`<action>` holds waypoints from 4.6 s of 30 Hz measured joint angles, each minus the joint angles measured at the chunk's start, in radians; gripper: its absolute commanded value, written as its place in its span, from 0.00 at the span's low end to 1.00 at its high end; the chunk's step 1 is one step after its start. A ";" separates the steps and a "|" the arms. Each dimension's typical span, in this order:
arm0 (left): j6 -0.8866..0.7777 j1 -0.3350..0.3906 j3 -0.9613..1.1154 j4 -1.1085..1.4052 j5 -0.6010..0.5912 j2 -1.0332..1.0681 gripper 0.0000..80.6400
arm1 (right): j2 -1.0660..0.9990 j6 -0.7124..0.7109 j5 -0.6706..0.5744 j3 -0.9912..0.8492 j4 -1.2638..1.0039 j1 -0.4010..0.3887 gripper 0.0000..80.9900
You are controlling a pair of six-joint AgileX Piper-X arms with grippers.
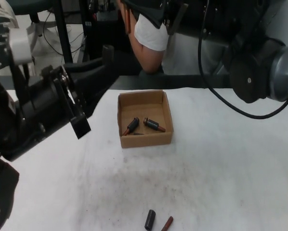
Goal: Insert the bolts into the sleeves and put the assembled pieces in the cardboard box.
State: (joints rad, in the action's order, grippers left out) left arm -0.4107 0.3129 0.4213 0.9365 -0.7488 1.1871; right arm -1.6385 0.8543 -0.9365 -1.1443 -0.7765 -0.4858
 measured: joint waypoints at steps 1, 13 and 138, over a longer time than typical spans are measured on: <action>0.000 0.011 0.000 0.000 -0.002 0.002 0.00 | 0.000 0.008 0.006 0.000 -0.018 -0.001 0.01; -0.033 0.027 0.000 0.006 0.046 0.002 0.00 | 0.000 0.027 0.024 0.000 -0.105 -0.043 0.01; -0.158 0.065 0.000 0.094 0.124 0.004 0.00 | 0.000 -0.068 -0.006 0.002 -0.112 -0.073 0.01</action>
State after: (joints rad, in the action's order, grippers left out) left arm -0.5685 0.3781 0.4213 1.0309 -0.6252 1.1913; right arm -1.6385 0.7866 -0.9425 -1.1420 -0.8884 -0.5592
